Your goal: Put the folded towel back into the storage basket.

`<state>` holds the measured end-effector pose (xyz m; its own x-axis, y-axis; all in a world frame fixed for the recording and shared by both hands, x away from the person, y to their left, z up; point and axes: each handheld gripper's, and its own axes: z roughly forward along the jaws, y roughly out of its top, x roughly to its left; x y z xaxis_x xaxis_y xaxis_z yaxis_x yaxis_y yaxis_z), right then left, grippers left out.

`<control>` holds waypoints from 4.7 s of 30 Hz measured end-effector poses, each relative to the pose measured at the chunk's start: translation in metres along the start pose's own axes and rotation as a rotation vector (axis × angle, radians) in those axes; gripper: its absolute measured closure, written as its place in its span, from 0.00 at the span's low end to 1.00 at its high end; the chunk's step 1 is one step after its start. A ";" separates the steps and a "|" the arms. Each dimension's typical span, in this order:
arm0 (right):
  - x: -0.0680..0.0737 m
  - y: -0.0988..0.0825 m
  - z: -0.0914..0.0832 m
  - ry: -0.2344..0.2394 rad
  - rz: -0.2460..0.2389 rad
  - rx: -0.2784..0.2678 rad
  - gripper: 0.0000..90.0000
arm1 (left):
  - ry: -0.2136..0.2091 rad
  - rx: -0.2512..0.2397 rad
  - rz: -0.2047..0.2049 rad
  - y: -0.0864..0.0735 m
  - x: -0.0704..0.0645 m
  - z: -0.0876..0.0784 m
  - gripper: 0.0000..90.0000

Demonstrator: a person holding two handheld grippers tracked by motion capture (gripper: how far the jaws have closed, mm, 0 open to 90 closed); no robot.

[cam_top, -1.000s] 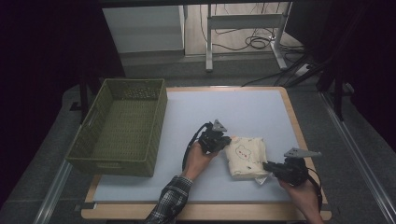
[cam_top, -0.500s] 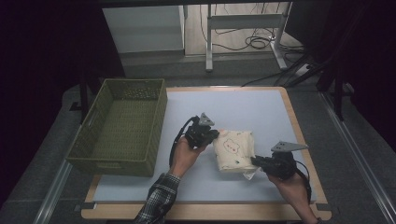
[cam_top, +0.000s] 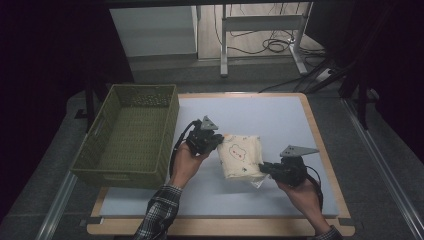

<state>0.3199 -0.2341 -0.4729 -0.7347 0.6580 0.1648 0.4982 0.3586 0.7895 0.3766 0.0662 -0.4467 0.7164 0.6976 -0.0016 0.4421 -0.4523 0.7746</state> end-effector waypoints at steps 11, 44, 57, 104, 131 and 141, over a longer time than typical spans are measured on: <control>0.011 0.027 0.017 0.028 -0.036 -0.007 0.92 | 0.060 0.016 -0.010 0.001 0.017 -0.025 0.94; 0.053 0.110 0.080 0.114 -0.100 -0.012 0.92 | 0.232 0.001 -0.073 -0.013 0.082 -0.105 0.93; 0.071 0.137 0.099 0.143 -0.128 -0.026 0.92 | 0.301 0.015 -0.082 -0.010 0.102 -0.135 0.94; 0.213 0.167 0.217 0.251 -0.209 0.006 0.91 | 0.498 0.110 -0.230 -0.098 0.169 -0.217 0.93; 0.226 0.144 0.226 0.192 -0.187 0.102 0.88 | 0.412 0.190 -0.227 -0.127 0.165 -0.172 0.92; 0.228 0.140 0.221 0.203 -0.202 0.099 0.74 | 0.412 0.253 -0.189 -0.120 0.159 -0.152 0.82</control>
<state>0.3240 0.1126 -0.4560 -0.8956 0.4246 0.1331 0.3678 0.5380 0.7585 0.3553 0.3162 -0.4441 0.3617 0.9181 0.1618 0.6967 -0.3815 0.6074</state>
